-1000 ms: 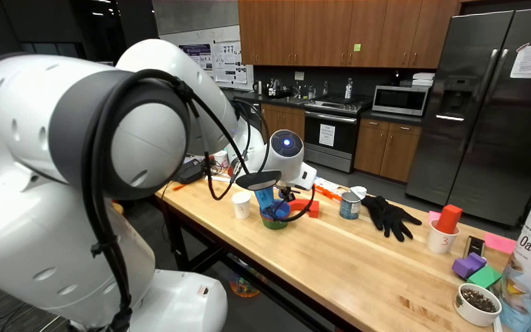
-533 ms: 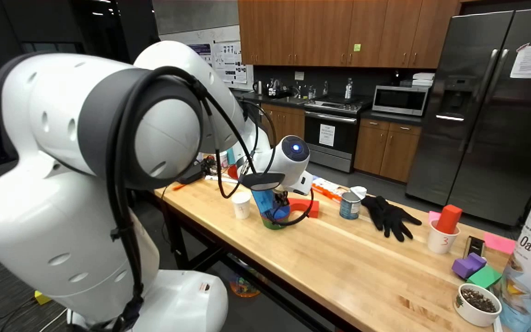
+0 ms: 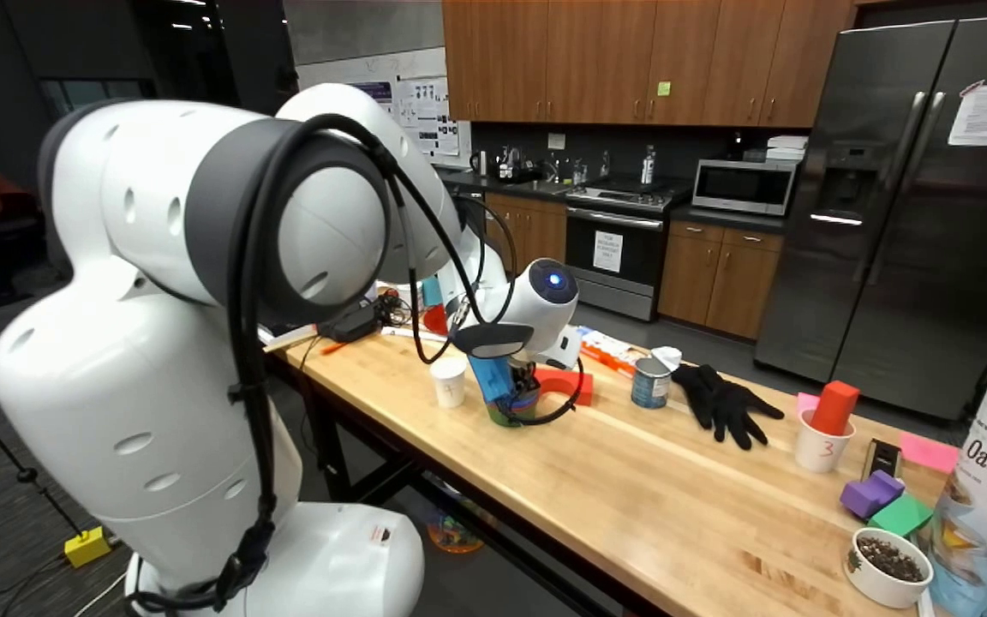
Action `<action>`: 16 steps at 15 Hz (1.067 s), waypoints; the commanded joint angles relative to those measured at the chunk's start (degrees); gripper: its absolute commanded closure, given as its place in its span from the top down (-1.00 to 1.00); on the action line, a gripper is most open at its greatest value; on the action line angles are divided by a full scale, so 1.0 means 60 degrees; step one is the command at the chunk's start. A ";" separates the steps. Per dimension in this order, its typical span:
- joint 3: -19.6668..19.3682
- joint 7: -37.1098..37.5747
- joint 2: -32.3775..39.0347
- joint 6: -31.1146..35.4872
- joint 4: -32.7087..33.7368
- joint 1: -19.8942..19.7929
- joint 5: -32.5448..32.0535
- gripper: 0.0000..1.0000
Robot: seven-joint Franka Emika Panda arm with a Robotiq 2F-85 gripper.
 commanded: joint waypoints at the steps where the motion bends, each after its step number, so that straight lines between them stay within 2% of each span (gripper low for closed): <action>1: -0.0062 0.0023 0.0342 -0.0251 0.0413 0.0050 0.0072 1.00; 11: -0.0140 -0.0089 0.0863 -0.0261 0.1142 0.0009 0.0316 1.00; 16: -0.0059 0.0674 0.0575 0.0323 0.0960 -0.0382 -0.0611 1.00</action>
